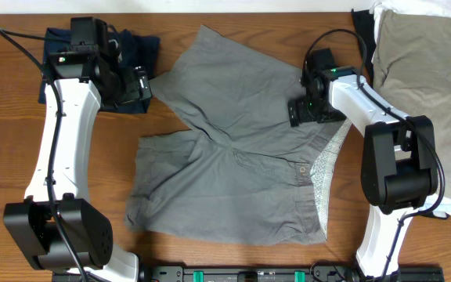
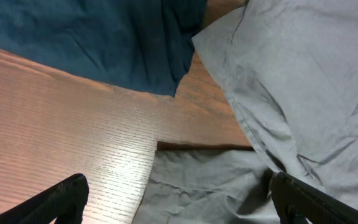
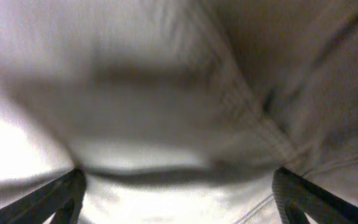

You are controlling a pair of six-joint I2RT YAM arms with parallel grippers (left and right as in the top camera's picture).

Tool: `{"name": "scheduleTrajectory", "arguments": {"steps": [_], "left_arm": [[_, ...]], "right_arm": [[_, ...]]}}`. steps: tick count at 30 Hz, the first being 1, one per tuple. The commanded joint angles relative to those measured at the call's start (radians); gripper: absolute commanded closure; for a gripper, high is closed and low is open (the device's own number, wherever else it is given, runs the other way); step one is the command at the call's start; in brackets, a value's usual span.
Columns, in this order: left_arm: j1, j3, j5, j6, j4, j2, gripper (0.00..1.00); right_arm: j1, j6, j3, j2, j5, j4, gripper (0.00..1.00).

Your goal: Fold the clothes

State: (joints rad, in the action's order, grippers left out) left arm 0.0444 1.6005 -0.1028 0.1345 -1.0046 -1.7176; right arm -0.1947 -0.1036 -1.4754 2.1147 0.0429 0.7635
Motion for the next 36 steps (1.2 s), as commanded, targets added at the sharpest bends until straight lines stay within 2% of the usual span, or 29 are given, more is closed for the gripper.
{"name": "scheduleTrajectory", "arguments": {"steps": [1, 5, 17, 20, 22, 25, 29, 33, 36], "left_arm": [[-0.021, -0.008, 0.01, -0.05, 0.0, -0.011, 0.05], [-0.047, -0.022, 0.01, -0.049, 0.016, -0.019, 0.05], [-0.11, -0.047, 0.01, -0.048, 0.023, -0.091, 0.05], [-0.121, -0.047, 0.01, -0.052, 0.034, -0.113, 0.05], [-0.122, -0.047, 0.011, -0.056, 0.047, -0.126, 0.05], [-0.122, -0.047, 0.011, -0.072, 0.076, -0.141, 0.05], [-0.122, -0.045, 0.011, -0.085, 0.089, -0.12, 0.05], [-0.122, -0.045, 0.01, -0.021, 0.031, -0.047, 0.04], [-0.122, -0.045, 0.011, 0.06, -0.051, 0.018, 0.04]], "right_arm": [[0.011, -0.008, 0.004, 0.076, 0.111, -0.103, 0.01], [0.032, 0.008, 0.004, 0.146, 0.11, -0.309, 0.01], [0.112, 0.032, 0.003, 0.278, 0.055, -0.729, 0.01], [0.144, 0.049, -0.041, 0.259, -0.021, -0.764, 0.01], [0.162, 0.049, -0.098, 0.24, -0.053, -0.73, 0.01], [0.183, 0.049, -0.23, 0.194, -0.085, -0.58, 0.01], [0.188, 0.072, -0.402, 0.109, -0.094, -0.29, 0.01], [0.175, 0.082, -0.523, -0.009, -0.105, -0.019, 0.01], [0.152, 0.039, -0.539, -0.116, -0.111, 0.147, 0.01]]}}
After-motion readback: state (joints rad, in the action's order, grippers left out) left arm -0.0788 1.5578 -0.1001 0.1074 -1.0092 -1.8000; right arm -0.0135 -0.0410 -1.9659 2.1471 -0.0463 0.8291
